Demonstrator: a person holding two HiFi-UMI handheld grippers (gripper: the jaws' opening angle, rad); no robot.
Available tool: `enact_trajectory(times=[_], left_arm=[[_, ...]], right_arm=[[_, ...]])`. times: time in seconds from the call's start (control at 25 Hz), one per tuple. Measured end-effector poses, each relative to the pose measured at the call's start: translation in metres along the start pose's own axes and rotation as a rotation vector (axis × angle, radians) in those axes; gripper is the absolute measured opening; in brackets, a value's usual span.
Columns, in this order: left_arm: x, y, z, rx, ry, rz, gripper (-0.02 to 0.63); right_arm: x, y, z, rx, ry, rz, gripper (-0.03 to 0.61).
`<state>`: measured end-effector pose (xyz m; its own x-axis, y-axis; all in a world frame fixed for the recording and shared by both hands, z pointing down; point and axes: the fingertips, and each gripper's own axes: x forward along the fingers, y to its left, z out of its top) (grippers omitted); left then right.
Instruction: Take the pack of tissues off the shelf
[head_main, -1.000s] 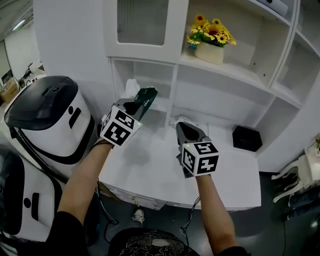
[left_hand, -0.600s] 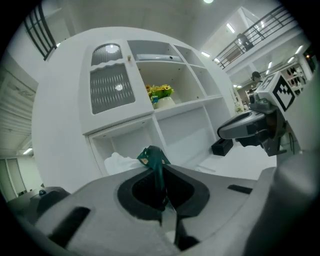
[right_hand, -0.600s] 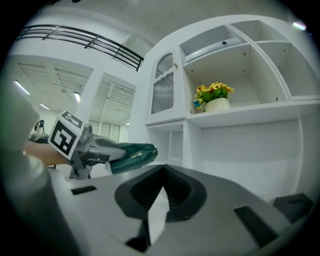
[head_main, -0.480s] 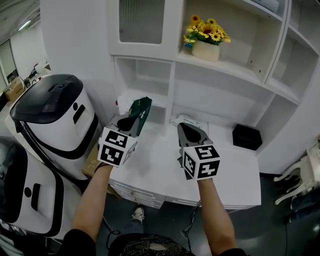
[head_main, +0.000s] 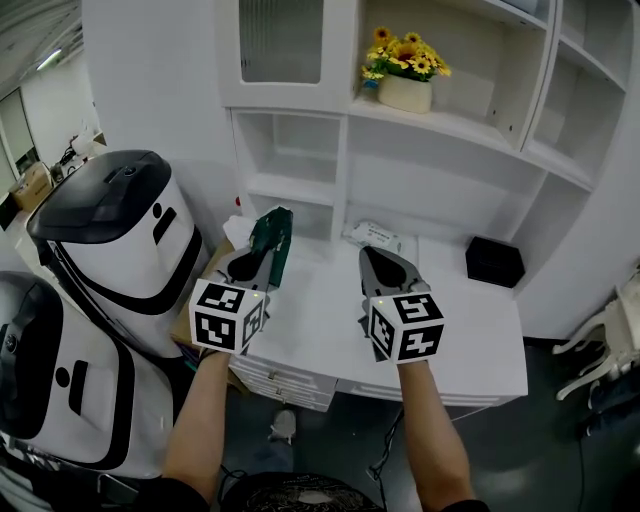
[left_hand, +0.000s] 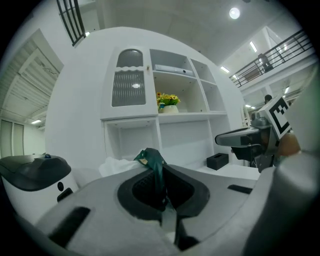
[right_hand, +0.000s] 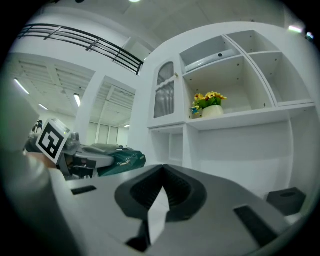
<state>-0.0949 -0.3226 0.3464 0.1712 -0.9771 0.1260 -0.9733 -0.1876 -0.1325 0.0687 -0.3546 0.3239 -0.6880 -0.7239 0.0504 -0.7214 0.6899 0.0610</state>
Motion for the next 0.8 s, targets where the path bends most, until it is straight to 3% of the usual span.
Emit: enact_trajectory(times=[0.8], left_arm=[[-0.03, -0.017, -0.01, -0.024, 0.01, -0.048, 0.012]], right_arm=[[-0.027, 0.025, 0.003, -0.003, 0.004, -0.015, 0.005]])
